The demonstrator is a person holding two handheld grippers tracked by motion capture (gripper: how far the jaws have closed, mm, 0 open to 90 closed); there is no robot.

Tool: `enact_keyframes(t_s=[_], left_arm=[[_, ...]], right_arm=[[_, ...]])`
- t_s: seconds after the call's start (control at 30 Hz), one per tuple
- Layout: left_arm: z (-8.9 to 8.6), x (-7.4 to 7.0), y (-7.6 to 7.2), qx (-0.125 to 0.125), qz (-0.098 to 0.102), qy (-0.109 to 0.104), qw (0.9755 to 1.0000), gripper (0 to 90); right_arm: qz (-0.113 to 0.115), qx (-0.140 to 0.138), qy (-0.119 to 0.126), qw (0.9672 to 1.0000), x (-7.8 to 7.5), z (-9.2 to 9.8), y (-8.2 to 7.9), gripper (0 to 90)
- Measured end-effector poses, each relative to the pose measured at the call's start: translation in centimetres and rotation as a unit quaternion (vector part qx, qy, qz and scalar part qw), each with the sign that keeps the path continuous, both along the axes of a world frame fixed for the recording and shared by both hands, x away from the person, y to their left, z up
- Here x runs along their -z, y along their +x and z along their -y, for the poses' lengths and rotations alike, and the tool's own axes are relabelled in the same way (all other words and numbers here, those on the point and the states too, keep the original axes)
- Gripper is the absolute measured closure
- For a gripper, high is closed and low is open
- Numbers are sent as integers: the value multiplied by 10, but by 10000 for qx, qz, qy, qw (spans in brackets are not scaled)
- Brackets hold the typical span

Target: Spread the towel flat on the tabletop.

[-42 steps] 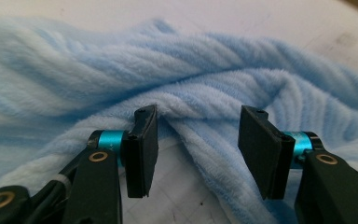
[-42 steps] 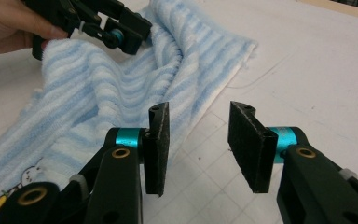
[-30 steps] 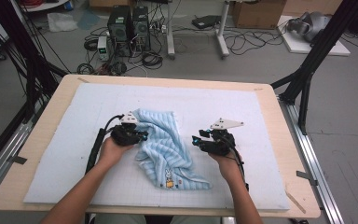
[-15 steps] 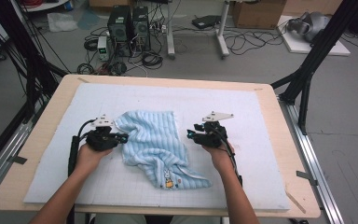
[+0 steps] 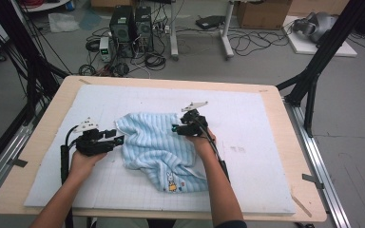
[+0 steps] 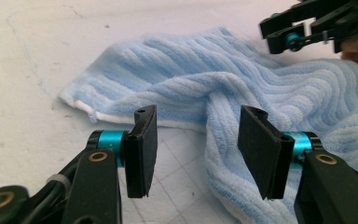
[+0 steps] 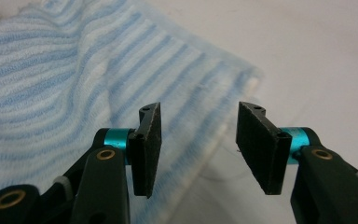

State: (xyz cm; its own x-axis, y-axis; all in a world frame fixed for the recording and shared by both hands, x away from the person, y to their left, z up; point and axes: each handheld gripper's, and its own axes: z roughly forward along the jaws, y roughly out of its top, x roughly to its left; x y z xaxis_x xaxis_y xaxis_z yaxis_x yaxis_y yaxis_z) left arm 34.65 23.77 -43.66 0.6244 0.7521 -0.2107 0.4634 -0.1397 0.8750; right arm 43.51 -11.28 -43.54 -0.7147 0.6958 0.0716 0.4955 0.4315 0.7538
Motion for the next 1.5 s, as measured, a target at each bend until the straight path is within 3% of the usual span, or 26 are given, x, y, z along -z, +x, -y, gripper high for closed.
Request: enact_keyframes(t_s=[0.13, 0.17, 0.2, 0.23, 0.27, 0.33, 0.43, 0.57, 0.7, 0.77, 0.83, 0.93, 1.07, 1.17, 1.27, 1.4, 1.43, 1.5], left_arm=[[0, 1, 0, 24, -8, -18, 10000, 470], [0, 1, 0, 6, -7, -12, 10000, 468], [-1, 1, 0, -10, -7, -26, 10000, 468], [-2, 1, 0, -20, -9, -19, 10000, 468], [-2, 1, 0, -27, -12, -35, 10000, 467], [-2, 1, 1, -32, -31, -37, 10000, 464], [-1, 2, 1, 2, -44, -9, 10000, 463], [0, 3, 1, 27, -65, 7, 10000, 462], [-1, 3, 1, 19, -87, 4, 10000, 463], [0, 4, 1, 8, -85, -43, 10000, 463], [0, 4, 1, 16, -89, -64, 9999, 462], [0, 4, 1, 55, -84, -79, 9999, 455], [7, 5, 4, 94, -81, -252, 9996, 427], [19, 6, 11, 304, -94, -97, 9994, 401], [31, 10, 16, 354, -68, -56, 9993, 381], [47, 13, 26, 529, -328, 346, 9975, 378], [50, 13, 28, 534, -284, 418, 9973, 389], [55, 13, 32, 523, -244, 575, 9967, 455]], right_arm=[[-19, -226, -358, 9991, 9, -17, 1, 589], [-34, -270, -304, 9992, 8, -16, 2, 766], [-34, -270, -304, 9992, 8, -16, 2, 766], [-43, -311, -326, 9990, 8, -15, 3, 851], [44, -261, -487, 9985, 7, -14, 3, 858], [170, -46, -618, 9979, 5, -8, 6, 861], [188, 356, -515, 9979, 4, 11, 14, 862], [250, 927, -535, 9939, 1, 35, 22, 863], [407, 1701, -550, 9831, -3, 57, 25, 864], [401, 1919, -508, 9793, -3, 64, 25, 863], [336, 1941, -440, 9794, -3, 67, 25, 848], [398, 1920, -197, 9804, -7, 69, 21, 747], [486, 1635, 24, 9853, -17, 71, 9, 654], [550, 1395, 105, 9886, -22, 75, -6, 594], [435, 1155, 232, 9921, -22, 80, -25, 524], [383, 910, 295, 9947, -19, 88, -50, 477], [234, 864, 248, 9957, -19, 89, -54, 466], [203, 783, 260, 9964, -17, 90, -63, 468]])
